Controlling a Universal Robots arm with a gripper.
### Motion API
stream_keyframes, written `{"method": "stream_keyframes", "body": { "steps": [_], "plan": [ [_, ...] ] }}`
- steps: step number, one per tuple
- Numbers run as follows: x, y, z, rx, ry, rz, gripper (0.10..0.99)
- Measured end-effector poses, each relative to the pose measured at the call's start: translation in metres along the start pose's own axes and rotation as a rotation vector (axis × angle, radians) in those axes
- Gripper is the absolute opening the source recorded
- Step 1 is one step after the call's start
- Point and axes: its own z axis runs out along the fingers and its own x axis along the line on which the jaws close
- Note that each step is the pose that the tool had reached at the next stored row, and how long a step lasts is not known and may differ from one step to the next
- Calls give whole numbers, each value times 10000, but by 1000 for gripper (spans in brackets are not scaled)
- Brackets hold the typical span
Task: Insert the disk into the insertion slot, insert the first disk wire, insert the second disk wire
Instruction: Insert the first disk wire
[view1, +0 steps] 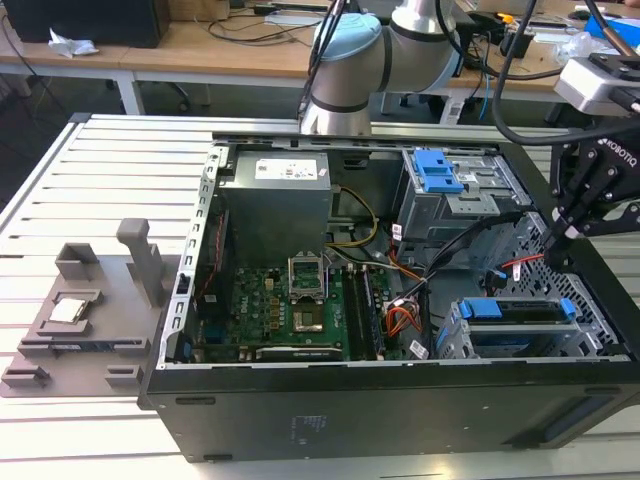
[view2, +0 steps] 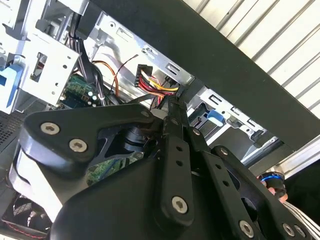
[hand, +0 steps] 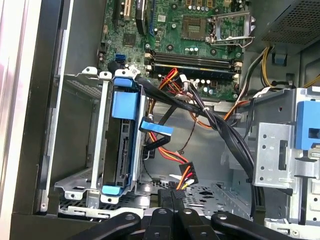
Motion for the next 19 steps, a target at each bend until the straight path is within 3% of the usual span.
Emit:
{"method": "stream_keyframes", "body": {
  "steps": [1,2,3,4,6,9,11,15,19],
  "plan": [
    [0,0,0,0,0,0,114],
    [0,0,0,0,1,0,235],
    [0,0,0,0,1,0,294],
    [0,0,0,0,1,0,294],
    [-1,2,2,-2,16,1,420],
    [-1,5,18,-22,236,-8,420],
    [-2,3,49,-27,309,-38,420],
    [-4,-2,111,-27,325,-73,420],
    [-4,-2,119,-30,362,-77,420]
  ]
}}
